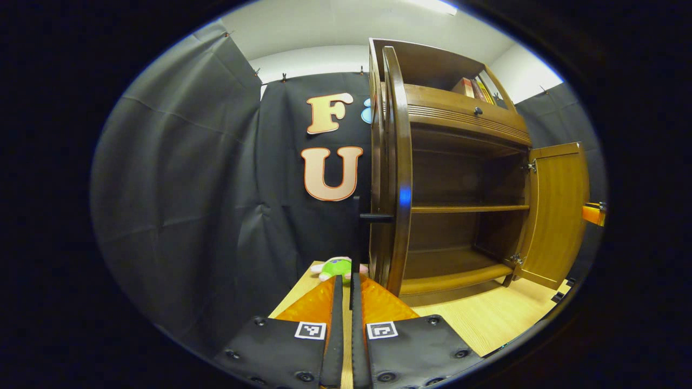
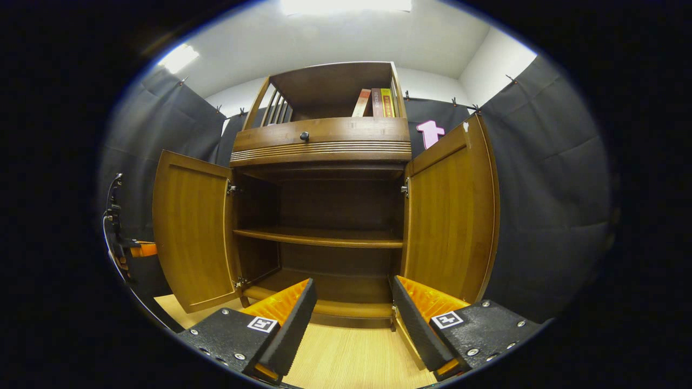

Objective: Open the right door of the double-door shoe cabinet with the right hand, and open the left door with the left hand.

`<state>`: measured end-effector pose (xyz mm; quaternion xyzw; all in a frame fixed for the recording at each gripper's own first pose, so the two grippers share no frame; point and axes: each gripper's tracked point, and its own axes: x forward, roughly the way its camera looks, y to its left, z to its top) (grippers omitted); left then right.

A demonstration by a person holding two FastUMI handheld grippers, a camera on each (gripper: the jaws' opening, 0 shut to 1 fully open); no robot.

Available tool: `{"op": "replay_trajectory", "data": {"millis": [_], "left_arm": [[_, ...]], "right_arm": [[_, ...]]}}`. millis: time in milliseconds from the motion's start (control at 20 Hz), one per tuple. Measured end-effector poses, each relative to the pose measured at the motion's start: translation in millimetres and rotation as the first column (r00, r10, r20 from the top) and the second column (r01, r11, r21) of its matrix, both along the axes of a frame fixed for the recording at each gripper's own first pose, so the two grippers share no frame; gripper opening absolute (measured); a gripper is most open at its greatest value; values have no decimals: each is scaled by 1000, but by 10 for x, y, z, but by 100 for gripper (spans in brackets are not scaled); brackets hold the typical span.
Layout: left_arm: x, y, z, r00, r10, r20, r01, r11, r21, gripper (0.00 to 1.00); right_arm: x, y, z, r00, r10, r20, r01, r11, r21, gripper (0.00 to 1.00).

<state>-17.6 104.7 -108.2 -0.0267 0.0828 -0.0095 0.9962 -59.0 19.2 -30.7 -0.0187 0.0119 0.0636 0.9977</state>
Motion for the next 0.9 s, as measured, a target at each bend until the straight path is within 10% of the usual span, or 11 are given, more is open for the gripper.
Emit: {"op": "replay_trajectory", "data": {"millis": [450, 900], "left_arm": [[-304, -437, 526, 999, 5, 41, -8, 998, 55, 13], [-284, -1014, 739, 997, -57, 42, 56, 998, 33, 79]], "right_arm": [[39, -146, 25, 1000, -12, 5, 12, 1000, 11, 88], [34, -432, 52, 999, -52, 4, 52, 998, 19, 88]]}}
